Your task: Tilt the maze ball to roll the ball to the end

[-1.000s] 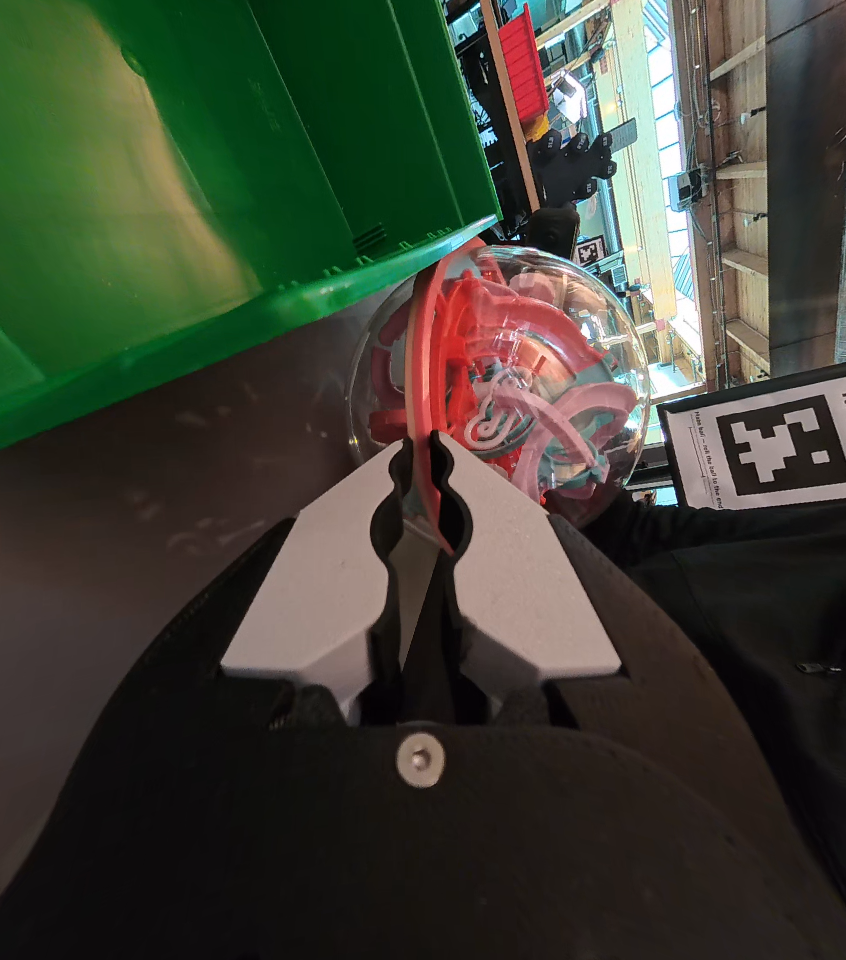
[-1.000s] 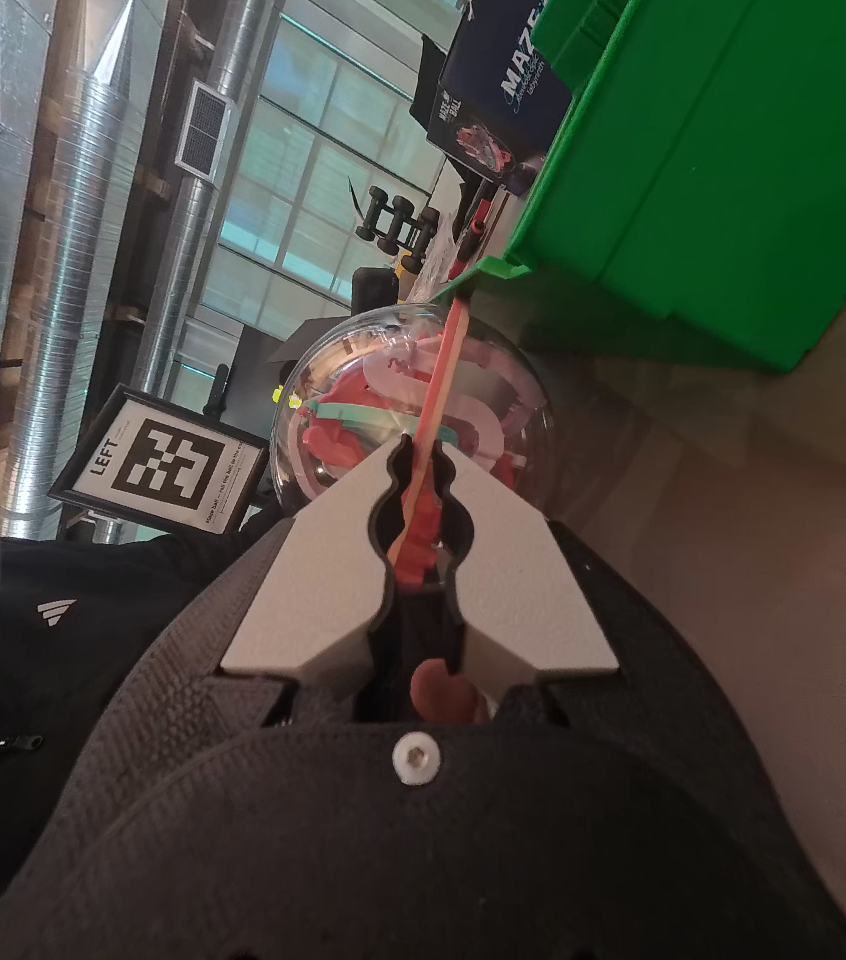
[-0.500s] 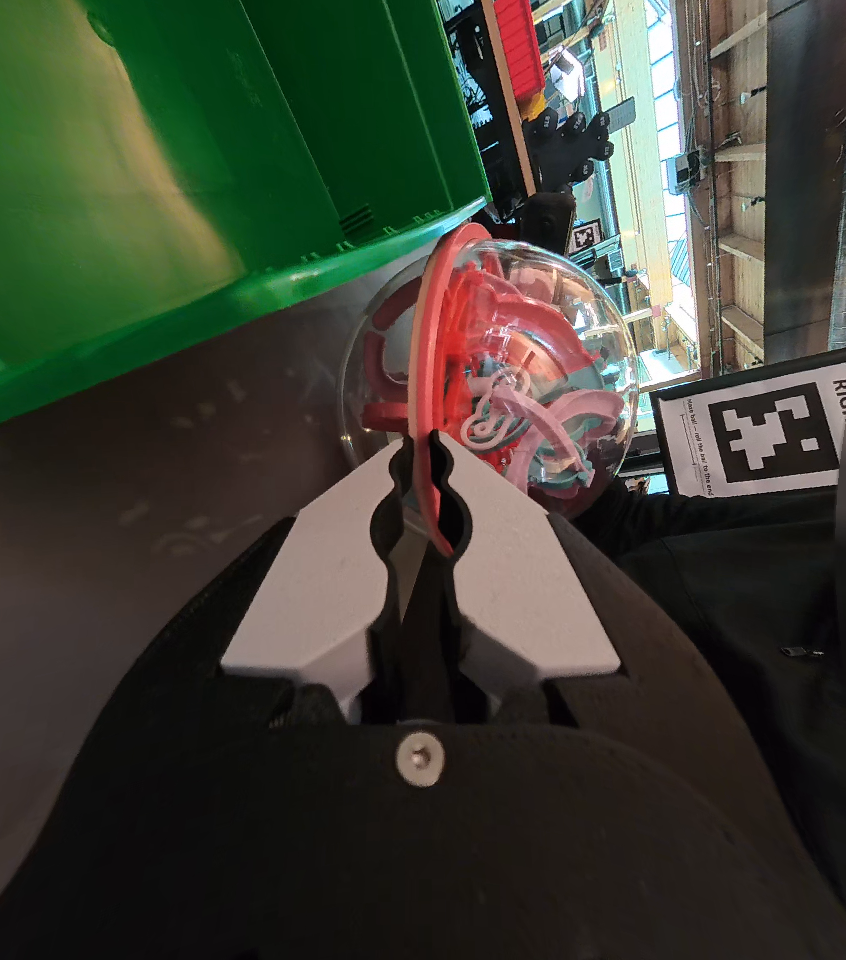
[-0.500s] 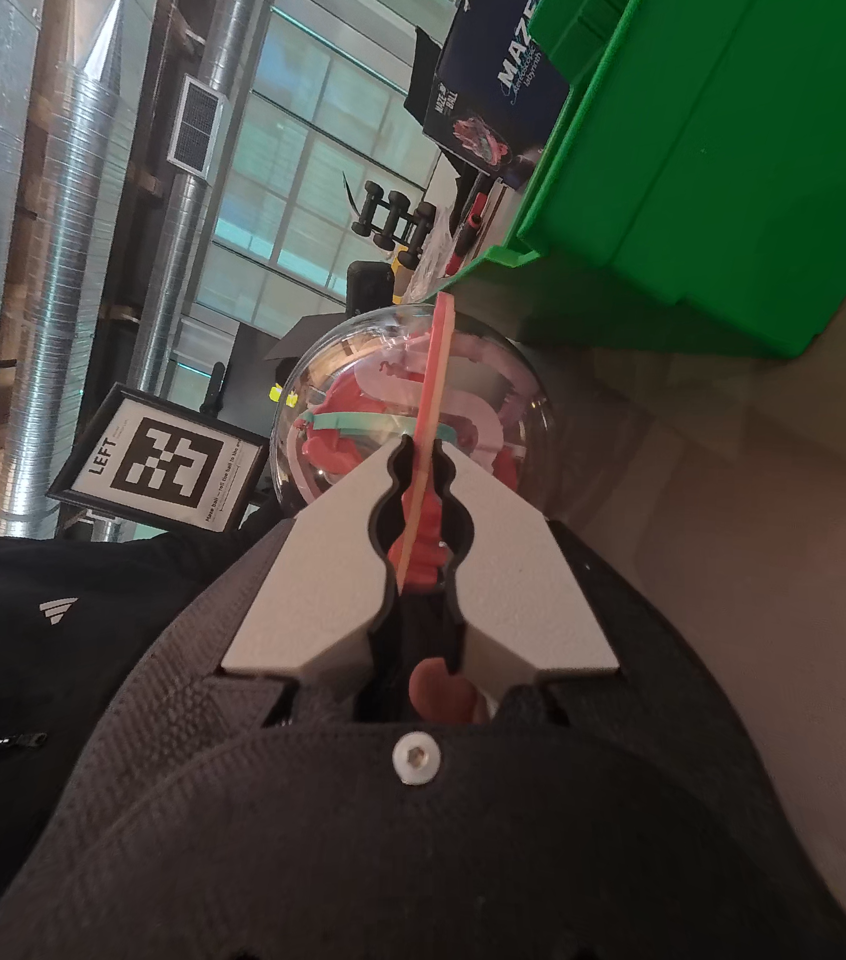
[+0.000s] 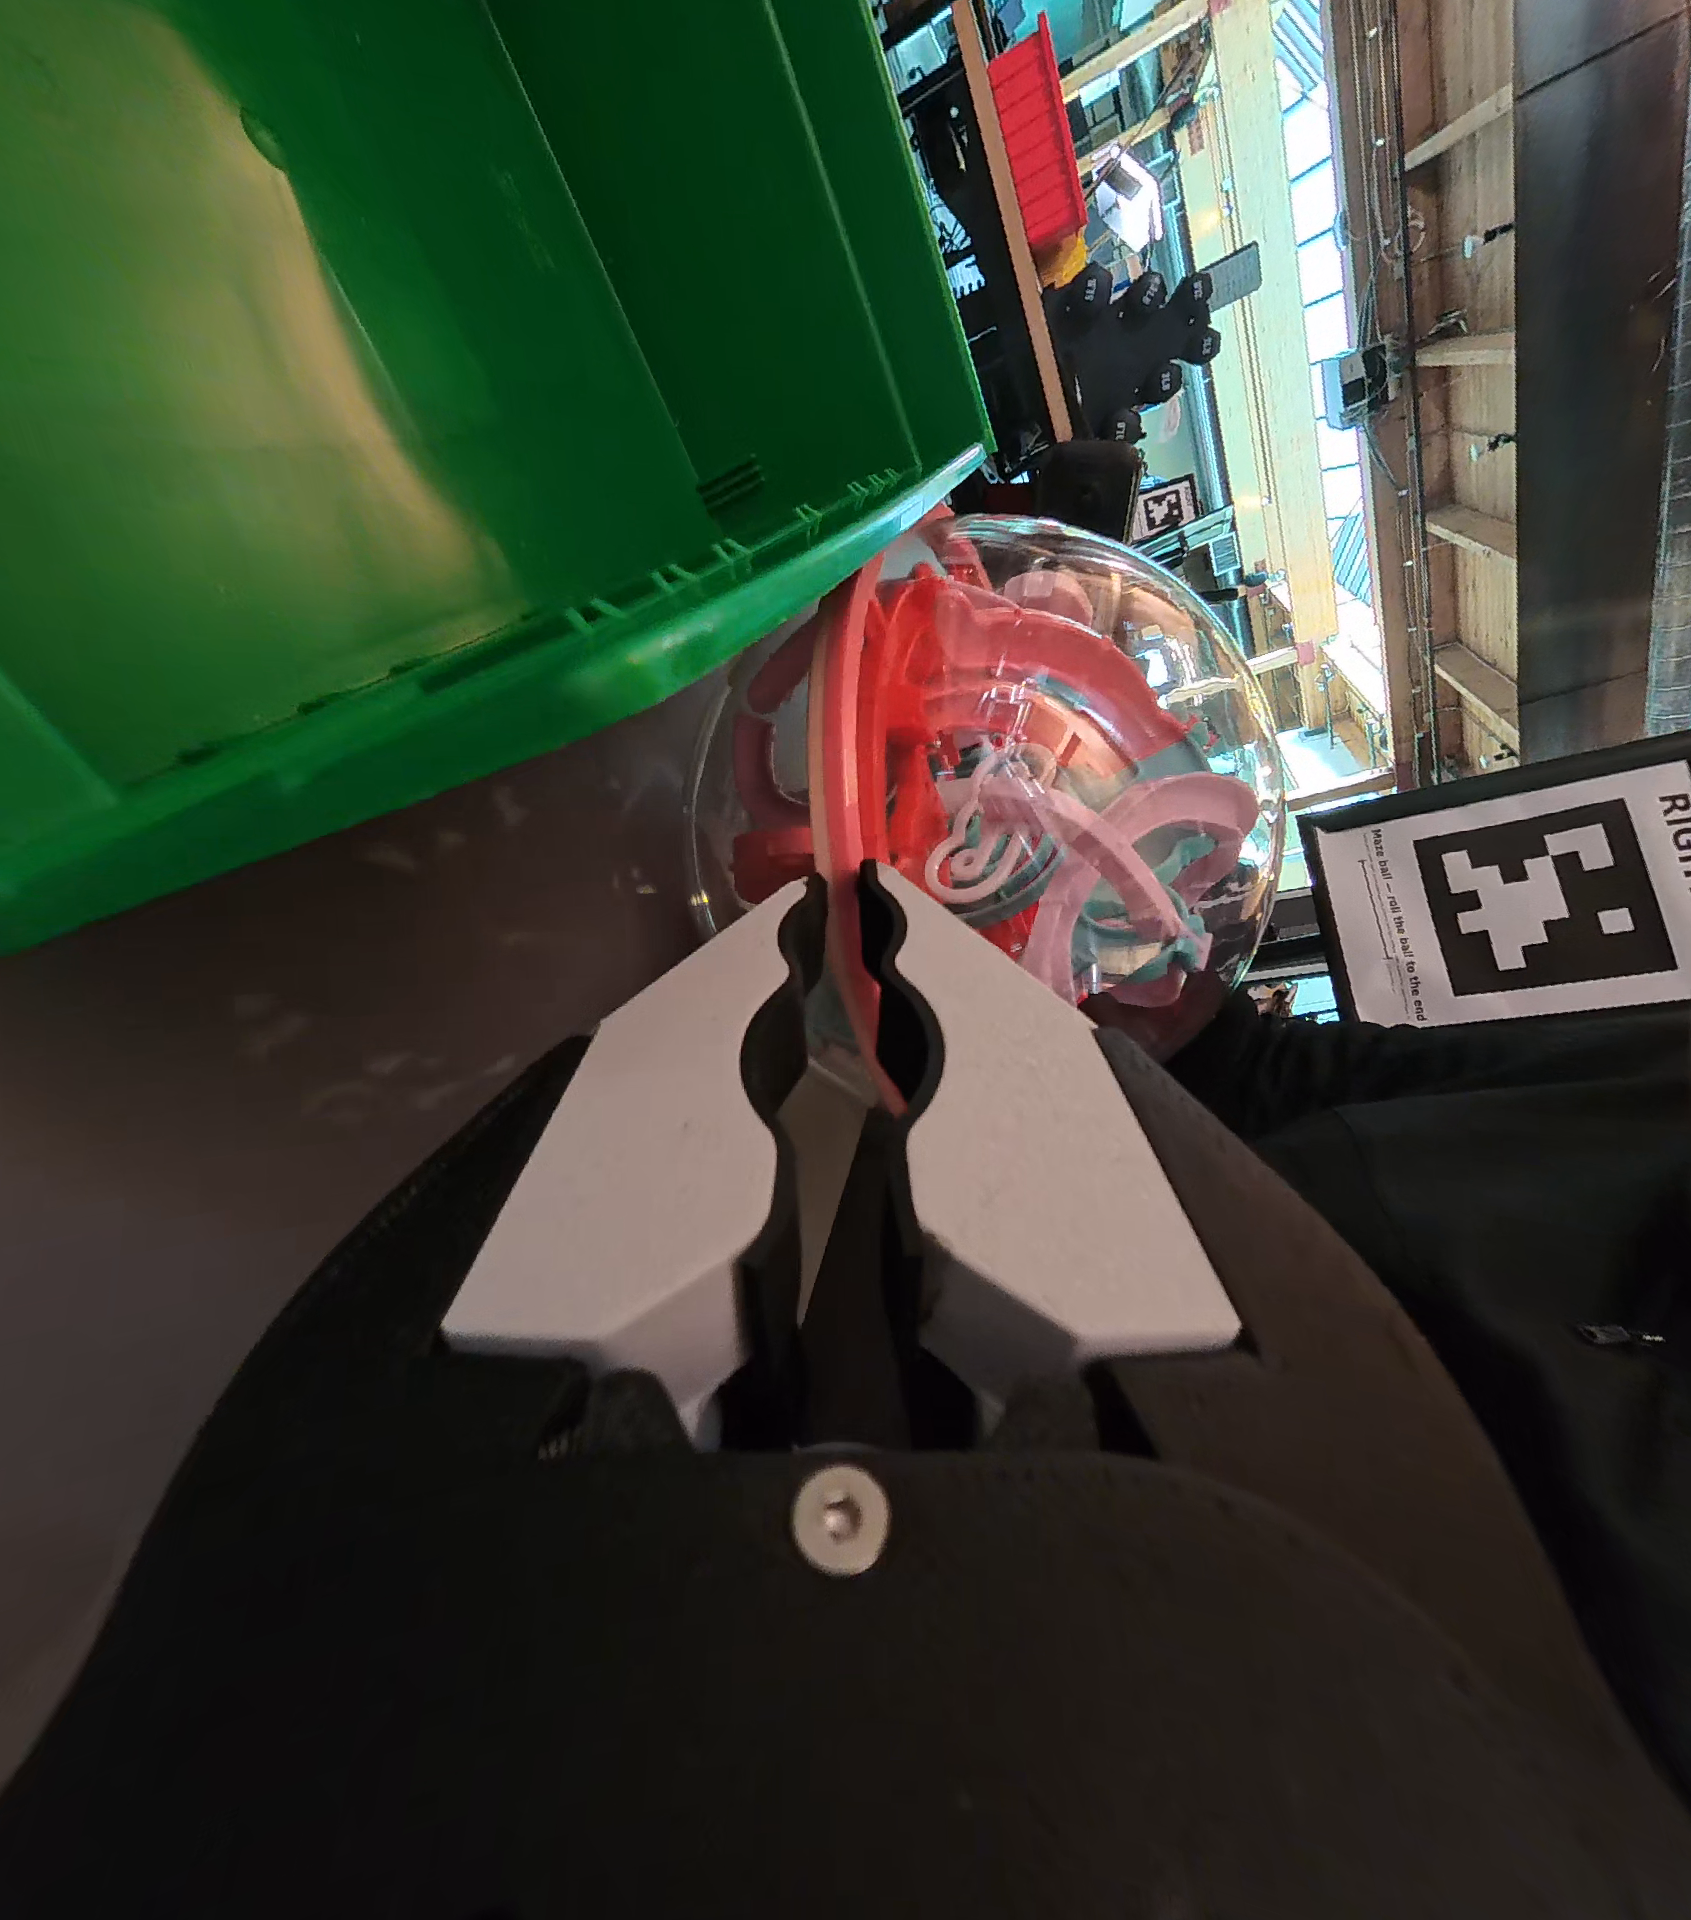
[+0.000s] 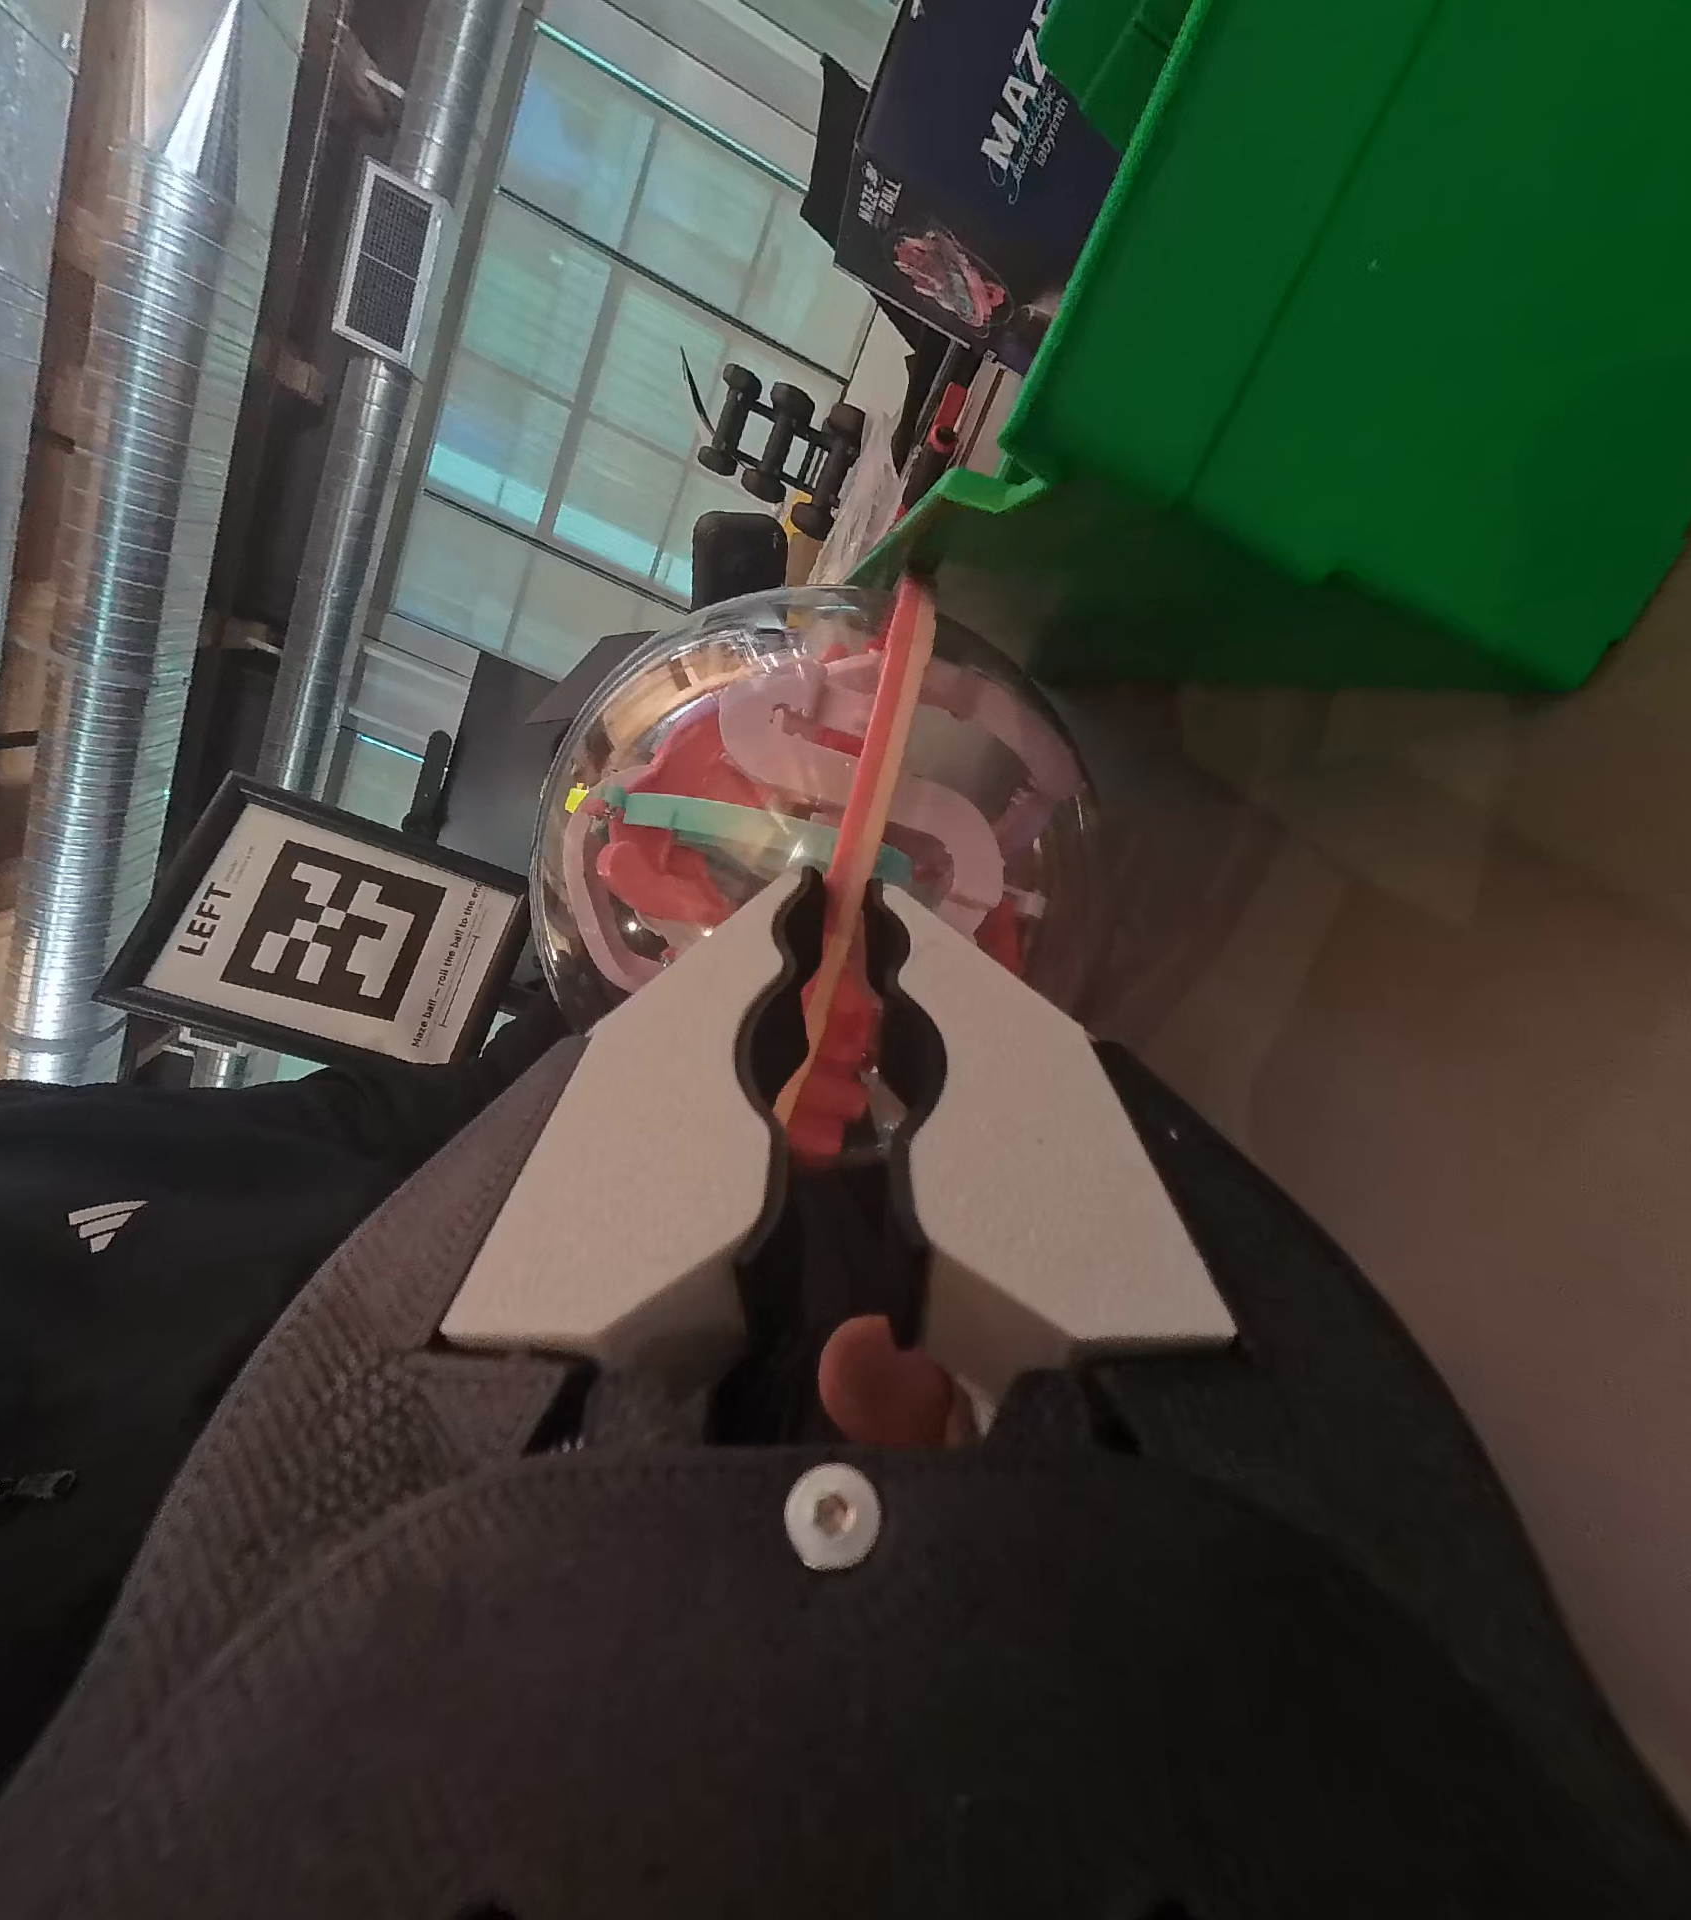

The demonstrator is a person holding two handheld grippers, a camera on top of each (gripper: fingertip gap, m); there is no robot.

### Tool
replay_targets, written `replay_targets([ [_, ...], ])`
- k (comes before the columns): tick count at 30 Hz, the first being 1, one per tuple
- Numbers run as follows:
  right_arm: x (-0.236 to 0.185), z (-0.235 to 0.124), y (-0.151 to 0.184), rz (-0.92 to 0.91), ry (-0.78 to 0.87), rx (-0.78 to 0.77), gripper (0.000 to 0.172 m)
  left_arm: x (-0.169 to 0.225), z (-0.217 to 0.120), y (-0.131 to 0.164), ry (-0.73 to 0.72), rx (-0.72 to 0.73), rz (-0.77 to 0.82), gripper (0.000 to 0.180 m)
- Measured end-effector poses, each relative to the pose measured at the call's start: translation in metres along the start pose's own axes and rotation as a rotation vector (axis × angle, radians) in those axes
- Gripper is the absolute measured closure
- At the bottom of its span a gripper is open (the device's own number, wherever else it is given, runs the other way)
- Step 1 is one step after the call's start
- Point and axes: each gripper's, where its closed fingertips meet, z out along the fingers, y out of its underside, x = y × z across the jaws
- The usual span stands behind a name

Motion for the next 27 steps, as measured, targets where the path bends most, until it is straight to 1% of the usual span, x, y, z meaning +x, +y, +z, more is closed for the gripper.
replay_targets([
  [7,0.0061,-0.0024,-0.0006,-0.008,0.022,-0.004,0.166,0.0051,0.0011,0.0017,0.031,-0.015,0.011,0.176],
  [14,0.0035,-0.0026,0.0029,-0.018,0.028,-0.017,0.166,0.0061,0.0002,0.0040,0.032,-0.026,0.014,0.176],
  [20,0.0034,-0.0023,0.0054,-0.027,0.032,-0.019,0.166,0.0037,-0.0003,-0.0021,0.005,0.021,0.041,0.175],
  [25,0.0016,0.0000,0.0064,-0.025,0.019,-0.021,0.167,0.0046,-0.0035,0.0036,-0.053,0.009,0.089,0.163],
  [27,0.0003,0.0005,0.0073,-0.027,0.014,-0.027,0.166,0.0076,-0.0051,0.0072,-0.050,0.009,0.083,0.153],
])
